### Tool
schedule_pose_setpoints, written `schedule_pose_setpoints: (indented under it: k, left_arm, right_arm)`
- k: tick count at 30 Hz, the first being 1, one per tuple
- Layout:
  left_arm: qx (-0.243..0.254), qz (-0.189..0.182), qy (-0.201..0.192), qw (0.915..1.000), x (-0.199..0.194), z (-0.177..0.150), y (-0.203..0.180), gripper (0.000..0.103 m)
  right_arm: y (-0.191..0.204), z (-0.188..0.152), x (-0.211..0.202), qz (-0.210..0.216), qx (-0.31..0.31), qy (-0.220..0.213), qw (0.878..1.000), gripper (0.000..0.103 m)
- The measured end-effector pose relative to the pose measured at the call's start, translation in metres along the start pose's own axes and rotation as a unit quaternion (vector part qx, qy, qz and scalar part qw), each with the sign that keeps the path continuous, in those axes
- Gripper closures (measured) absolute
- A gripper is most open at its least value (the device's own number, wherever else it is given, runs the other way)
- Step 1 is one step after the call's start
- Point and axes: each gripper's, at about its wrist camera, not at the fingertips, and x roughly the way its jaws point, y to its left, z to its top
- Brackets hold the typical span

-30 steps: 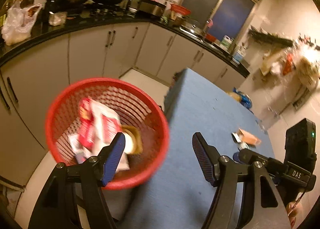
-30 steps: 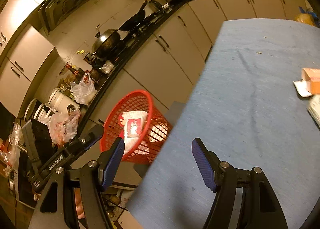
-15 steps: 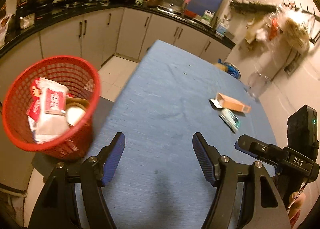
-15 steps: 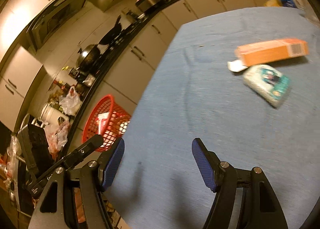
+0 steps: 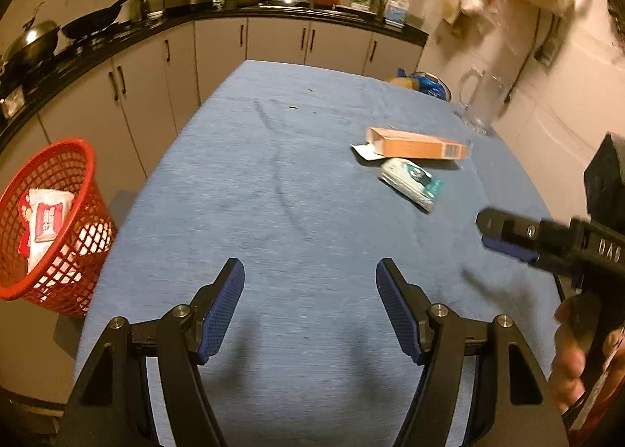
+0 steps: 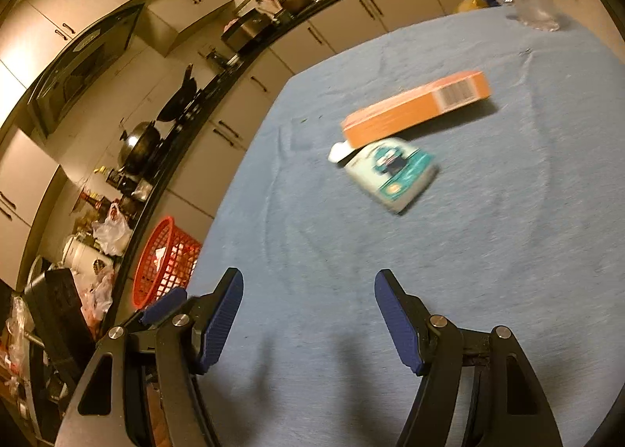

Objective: Collect trash
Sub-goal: 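Move both open tools back over the orange box and teal tissue pack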

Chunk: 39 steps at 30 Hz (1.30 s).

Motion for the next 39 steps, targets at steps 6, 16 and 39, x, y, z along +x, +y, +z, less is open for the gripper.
schedule_pose_setpoints:
  k: [6, 16, 39]
  left_arm:
    - [0.026, 0.005, 0.001, 0.9997, 0.005, 0.004, -0.025, 0.034]
    - [0.069, 0.001, -0.025, 0.9973, -0.025, 0.028, -0.061, 0.034]
    - [0.092, -0.070, -0.048, 0.9921, -0.109, 0.065, -0.119, 0.028]
  right_arm:
    - [-0.019, 0.017, -0.019, -0.018, 0.007, -0.019, 1.000, 0.029]
    - [-0.037, 0.033, -0.046, -0.016, 0.022, -0.044, 0.999, 0.029]
    - [-0.044, 0.023, -0.150, -0.013, 0.027, -0.120, 0.992, 0.028]
